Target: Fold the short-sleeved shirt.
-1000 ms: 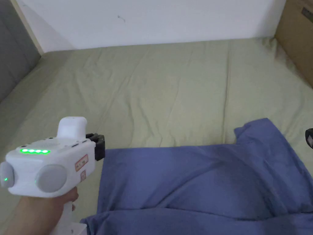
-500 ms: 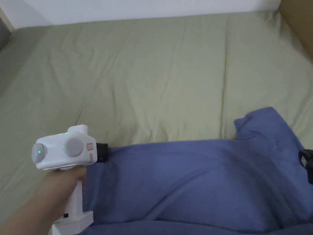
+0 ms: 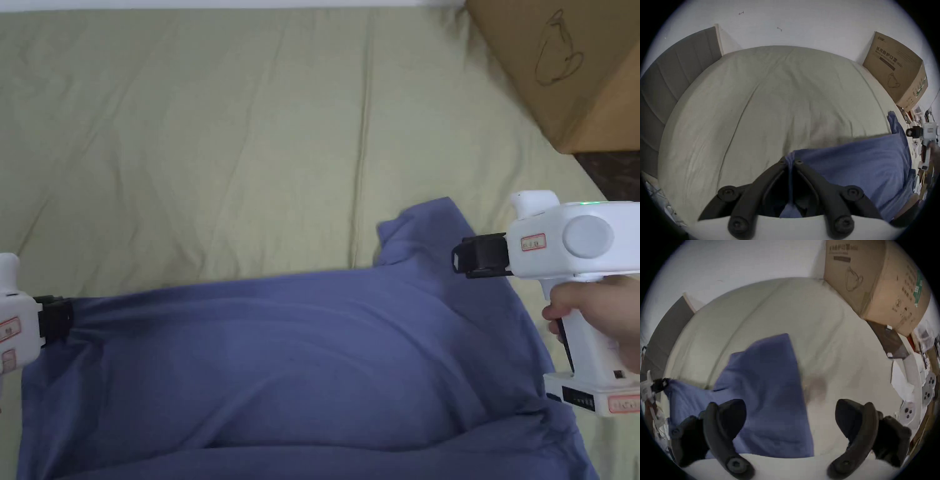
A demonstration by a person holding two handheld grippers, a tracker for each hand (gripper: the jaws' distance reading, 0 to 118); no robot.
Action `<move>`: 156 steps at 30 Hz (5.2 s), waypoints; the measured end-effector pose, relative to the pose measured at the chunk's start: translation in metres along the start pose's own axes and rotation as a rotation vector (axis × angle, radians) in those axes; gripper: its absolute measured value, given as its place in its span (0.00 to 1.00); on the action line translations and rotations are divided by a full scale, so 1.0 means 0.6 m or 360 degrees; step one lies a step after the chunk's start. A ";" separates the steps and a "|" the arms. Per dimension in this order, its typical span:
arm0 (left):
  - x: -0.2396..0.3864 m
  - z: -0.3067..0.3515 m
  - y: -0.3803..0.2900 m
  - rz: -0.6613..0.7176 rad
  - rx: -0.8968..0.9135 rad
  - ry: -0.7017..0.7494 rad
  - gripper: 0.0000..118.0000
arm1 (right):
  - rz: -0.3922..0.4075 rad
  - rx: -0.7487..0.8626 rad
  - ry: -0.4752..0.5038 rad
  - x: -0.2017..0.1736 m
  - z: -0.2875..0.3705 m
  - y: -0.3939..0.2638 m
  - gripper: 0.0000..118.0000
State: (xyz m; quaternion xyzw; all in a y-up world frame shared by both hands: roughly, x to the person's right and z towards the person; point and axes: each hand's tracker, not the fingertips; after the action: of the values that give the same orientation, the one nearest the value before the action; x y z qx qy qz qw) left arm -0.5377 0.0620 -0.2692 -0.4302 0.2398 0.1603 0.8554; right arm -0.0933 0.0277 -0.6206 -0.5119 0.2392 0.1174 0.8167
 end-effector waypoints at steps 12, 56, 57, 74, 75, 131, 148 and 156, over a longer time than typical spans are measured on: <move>0.009 0.049 0.005 -0.0070 0.0072 -0.0029 0.01 | 0.0133 0.0077 0.0153 -0.010 0.082 -0.052 0.00; -0.048 0.168 -0.335 -0.0083 -0.0102 -0.0069 0.02 | 0.0322 -0.0079 -0.0100 -0.003 0.218 -0.427 0.00; -0.047 0.163 -0.340 -0.0090 -0.0104 -0.0060 0.02 | 0.0325 -0.0086 -0.0138 -0.004 0.210 -0.425 0.00; -0.063 0.407 -0.343 0.0228 0.0383 -0.0159 0.76 | -0.0145 0.0827 -0.0158 -0.043 0.455 -0.446 0.93; -0.064 0.415 -0.343 0.0252 0.0431 -0.0174 0.41 | -0.0149 0.0897 -0.0151 -0.058 0.468 -0.451 0.79; -0.287 0.205 -0.156 0.0637 -0.0559 -0.0494 0.09 | 0.0152 0.0602 0.0267 -0.236 0.401 -0.416 0.00; 0.131 0.146 -0.120 0.0259 -0.0790 -0.0472 0.21 | 0.0010 0.0693 0.0353 -0.143 0.422 -0.449 0.00; 0.188 0.140 -0.142 0.0535 -0.0695 -0.0705 0.86 | -0.0136 0.0625 0.0347 -0.077 0.422 -0.473 0.00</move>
State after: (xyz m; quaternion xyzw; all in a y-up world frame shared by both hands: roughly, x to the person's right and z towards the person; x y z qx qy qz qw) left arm -0.3797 0.0887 -0.2319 -0.5122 0.0760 0.4357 0.7363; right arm 0.0593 0.1287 -0.2844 -0.3623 0.3224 -0.0221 0.8743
